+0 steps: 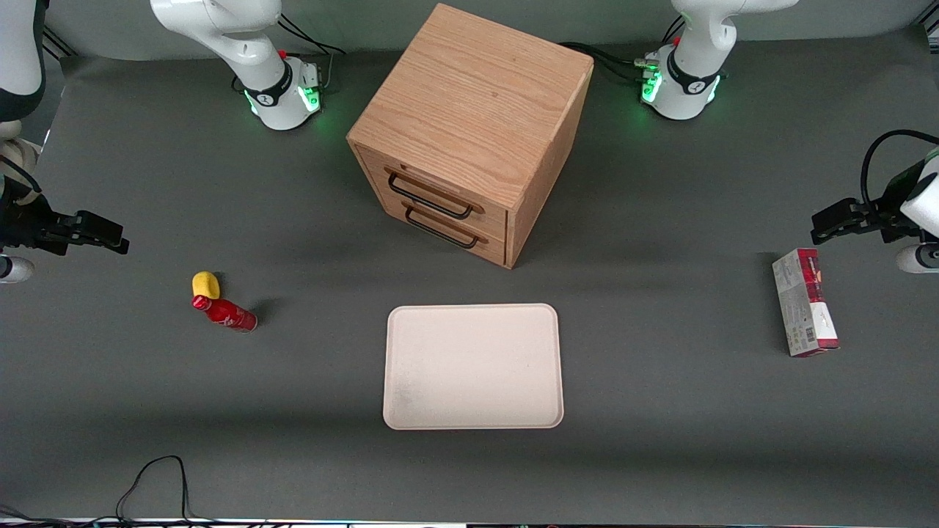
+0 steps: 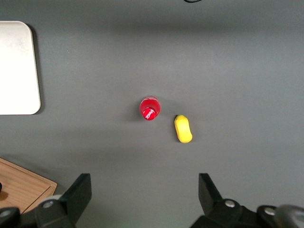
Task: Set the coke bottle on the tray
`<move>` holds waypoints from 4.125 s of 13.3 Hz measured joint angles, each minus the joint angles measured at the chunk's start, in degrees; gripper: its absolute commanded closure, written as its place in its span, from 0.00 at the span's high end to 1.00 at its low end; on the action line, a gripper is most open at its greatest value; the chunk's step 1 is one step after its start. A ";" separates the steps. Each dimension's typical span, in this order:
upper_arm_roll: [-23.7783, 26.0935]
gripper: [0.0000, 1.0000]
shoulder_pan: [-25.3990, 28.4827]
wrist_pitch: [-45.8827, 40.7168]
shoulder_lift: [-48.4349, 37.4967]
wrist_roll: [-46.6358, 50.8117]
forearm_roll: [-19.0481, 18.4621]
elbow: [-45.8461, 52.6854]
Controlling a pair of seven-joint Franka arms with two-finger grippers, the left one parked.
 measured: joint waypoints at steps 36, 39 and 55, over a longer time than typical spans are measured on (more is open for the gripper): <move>-2.51 1.00 2.89 39.58 5.16 -7.02 0.25 -29.70; -2.55 1.00 2.78 40.82 5.70 -7.04 0.25 -30.71; -2.58 0.16 2.64 42.70 8.01 -8.38 0.88 -30.79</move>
